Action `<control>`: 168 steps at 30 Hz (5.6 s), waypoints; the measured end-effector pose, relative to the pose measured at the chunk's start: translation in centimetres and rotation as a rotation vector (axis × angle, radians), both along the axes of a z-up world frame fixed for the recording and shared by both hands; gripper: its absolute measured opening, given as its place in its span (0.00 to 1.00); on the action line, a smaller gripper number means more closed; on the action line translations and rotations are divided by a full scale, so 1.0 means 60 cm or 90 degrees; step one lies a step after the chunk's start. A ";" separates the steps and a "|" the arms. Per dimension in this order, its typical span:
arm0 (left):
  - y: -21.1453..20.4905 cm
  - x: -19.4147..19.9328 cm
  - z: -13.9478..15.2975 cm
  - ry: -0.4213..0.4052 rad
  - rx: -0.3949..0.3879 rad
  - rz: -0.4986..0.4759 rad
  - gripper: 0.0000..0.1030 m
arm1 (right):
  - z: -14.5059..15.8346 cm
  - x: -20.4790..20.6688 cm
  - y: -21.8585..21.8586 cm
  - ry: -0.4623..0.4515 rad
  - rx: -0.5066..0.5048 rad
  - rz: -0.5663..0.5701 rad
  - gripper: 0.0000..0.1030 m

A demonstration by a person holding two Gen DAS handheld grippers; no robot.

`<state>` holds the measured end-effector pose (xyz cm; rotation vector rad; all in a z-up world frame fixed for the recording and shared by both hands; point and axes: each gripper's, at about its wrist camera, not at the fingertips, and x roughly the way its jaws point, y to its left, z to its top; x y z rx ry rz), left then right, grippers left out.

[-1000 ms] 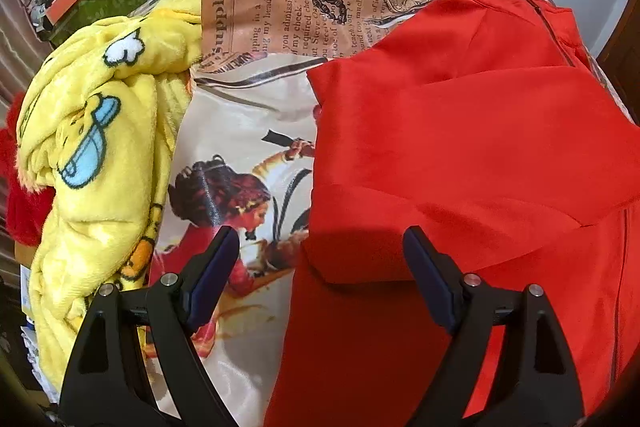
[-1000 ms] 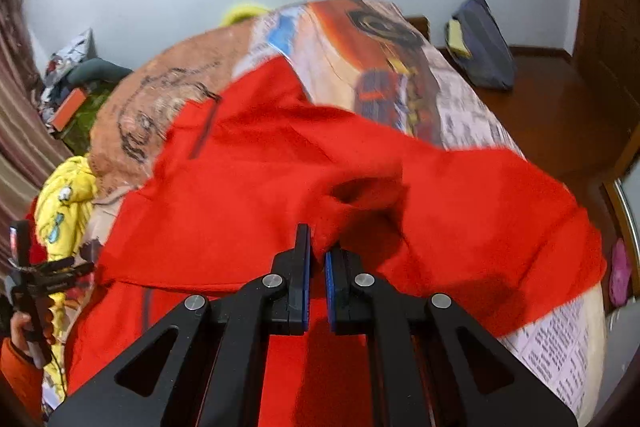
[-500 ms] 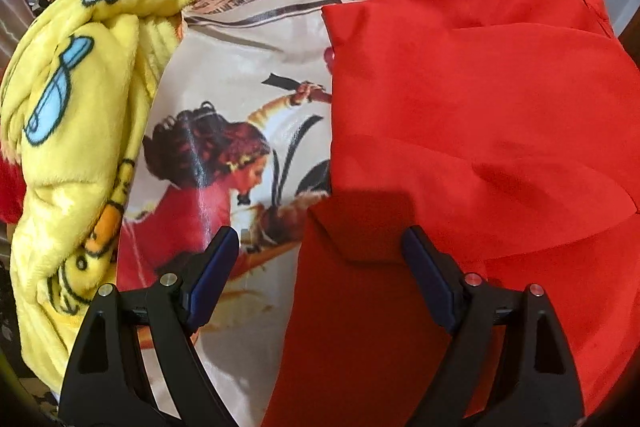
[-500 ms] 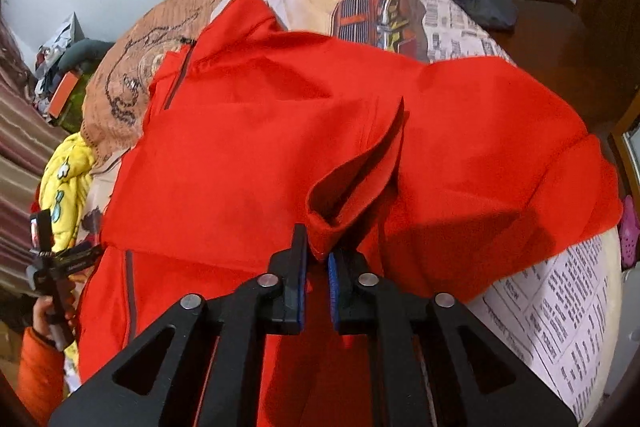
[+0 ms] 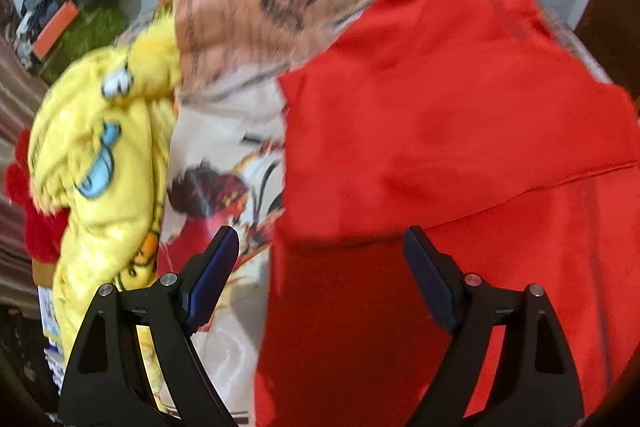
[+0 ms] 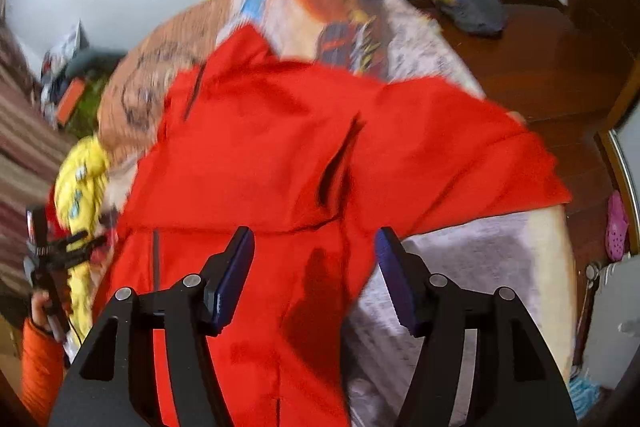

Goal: Fold large clothes

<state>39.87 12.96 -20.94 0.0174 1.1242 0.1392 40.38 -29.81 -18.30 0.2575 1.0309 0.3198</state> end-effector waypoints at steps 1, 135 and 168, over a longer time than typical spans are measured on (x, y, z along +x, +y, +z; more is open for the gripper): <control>-0.011 -0.001 0.017 -0.017 -0.005 -0.006 0.82 | 0.008 -0.002 -0.017 -0.011 0.008 -0.021 0.60; -0.041 -0.067 0.047 -0.086 -0.167 -0.035 0.82 | -0.027 0.091 0.347 0.052 -0.056 0.226 0.47; -0.180 0.169 0.076 -0.100 -0.267 -0.153 0.07 | -0.043 0.016 0.093 -0.055 -0.140 0.079 0.66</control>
